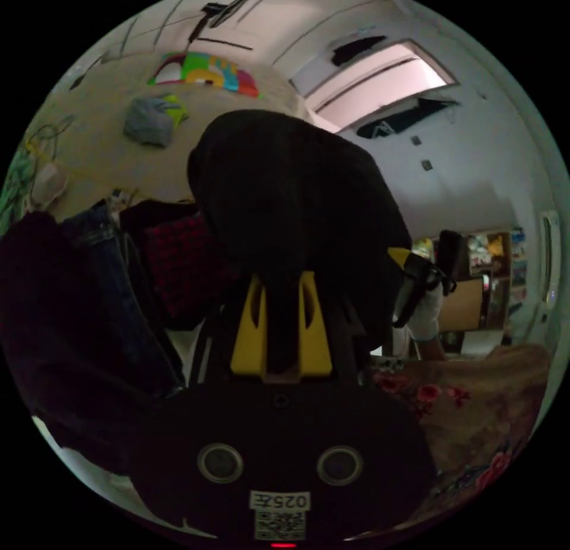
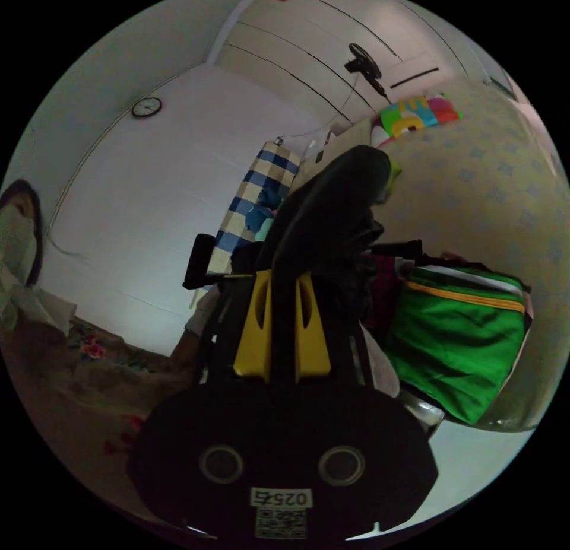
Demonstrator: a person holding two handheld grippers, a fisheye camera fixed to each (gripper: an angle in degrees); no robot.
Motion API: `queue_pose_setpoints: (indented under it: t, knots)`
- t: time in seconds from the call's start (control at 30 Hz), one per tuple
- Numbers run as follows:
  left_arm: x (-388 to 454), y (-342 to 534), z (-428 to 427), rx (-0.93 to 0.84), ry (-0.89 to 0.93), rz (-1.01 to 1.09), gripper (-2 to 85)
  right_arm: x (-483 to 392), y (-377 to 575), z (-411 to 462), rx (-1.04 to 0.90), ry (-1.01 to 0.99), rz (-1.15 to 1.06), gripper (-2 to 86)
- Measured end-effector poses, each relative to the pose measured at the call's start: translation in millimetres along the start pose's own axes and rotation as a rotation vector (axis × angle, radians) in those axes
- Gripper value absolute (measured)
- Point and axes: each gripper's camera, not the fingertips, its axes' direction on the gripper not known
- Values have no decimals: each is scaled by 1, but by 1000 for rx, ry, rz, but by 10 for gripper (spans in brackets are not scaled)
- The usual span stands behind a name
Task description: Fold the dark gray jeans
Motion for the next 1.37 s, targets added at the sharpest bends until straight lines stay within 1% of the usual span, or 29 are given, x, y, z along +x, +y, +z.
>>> queue_pose_setpoints:
  t: [0.07,0.1,0.13,0.17,0.2,0.23,0.3,0.4,0.5,0.57,0.6,0.63,0.7,0.73,0.77,0.87,0.9,0.93,0.97,1.0,1.03,1.07,1.13,1.17,1.23,1.27,1.3,1.33,1.37]
  knots:
    - [-24,-9,23,-26,-126,-110,53,33,-10,42,-61,77,20,63]
    - [-44,-15,47,-61,-236,-185,53,54,-15,81,-129,200,-4,63]
    - [-61,-24,73,-124,-372,-253,54,72,-16,125,-242,349,-82,57]
    - [-67,-28,85,-166,-452,-274,55,80,-17,147,-309,408,-126,53]
    - [-70,-36,105,-246,-573,-286,58,99,-17,191,-475,486,-147,50]
    - [-66,-42,113,-290,-644,-315,59,114,-17,226,-631,503,-173,48]
    - [-52,-44,112,-288,-691,-320,63,123,-21,250,-730,501,-217,46]
    - [-35,-41,108,-259,-729,-291,71,133,-28,250,-740,509,-235,45]
    - [-36,-51,103,-336,-712,-357,80,152,-35,235,-742,404,-175,41]
    - [-40,-62,98,-427,-674,-395,84,159,-39,221,-717,375,-153,32]
    - [-47,-71,97,-522,-625,-415,88,162,-42,211,-705,376,-144,23]
    - [-50,-78,99,-650,-572,-391,90,164,-47,202,-702,376,-136,14]
    - [-48,-86,86,-746,-514,-369,86,172,-59,191,-736,355,-76,-2]
    - [-38,-92,65,-743,-519,-342,79,176,-70,184,-769,349,-62,-5]
    - [-31,-95,50,-723,-534,-325,76,176,-77,179,-770,346,-71,-7]
    - [7,-123,-36,-562,-623,-222,72,173,-120,144,-708,371,-128,-9]
    - [16,-139,-68,-458,-657,-178,72,174,-139,128,-633,413,-131,-9]
    - [18,-158,-98,-330,-680,-132,72,177,-158,115,-551,379,-141,-9]
    - [16,-168,-111,-262,-686,-119,72,181,-167,110,-505,329,-145,-9]
    - [5,-189,-128,-166,-670,-91,73,192,-186,102,-397,183,-141,-9]
    - [-15,-213,-136,-105,-624,-67,75,212,-204,101,-292,6,-99,-8]
    - [-29,-227,-138,-80,-593,-65,78,225,-212,104,-243,-78,-64,-7]
    - [-101,-284,-128,-51,-414,-95,97,279,-241,133,-156,-370,25,-1]
    - [-123,-299,-124,-49,-362,-118,102,291,-247,143,-147,-423,36,2]
    - [-215,-350,-98,-63,-142,-219,119,329,-268,176,-54,-433,75,58]
    - [-237,-362,-91,-65,-93,-249,123,338,-273,184,-38,-421,89,76]
    - [-281,-382,-78,-50,2,-304,133,355,-283,197,-4,-404,123,111]
    - [-319,-401,-64,-61,60,-344,145,372,-292,209,12,-387,158,143]
    - [-335,-410,-58,-63,66,-367,153,380,-297,215,11,-378,172,160]
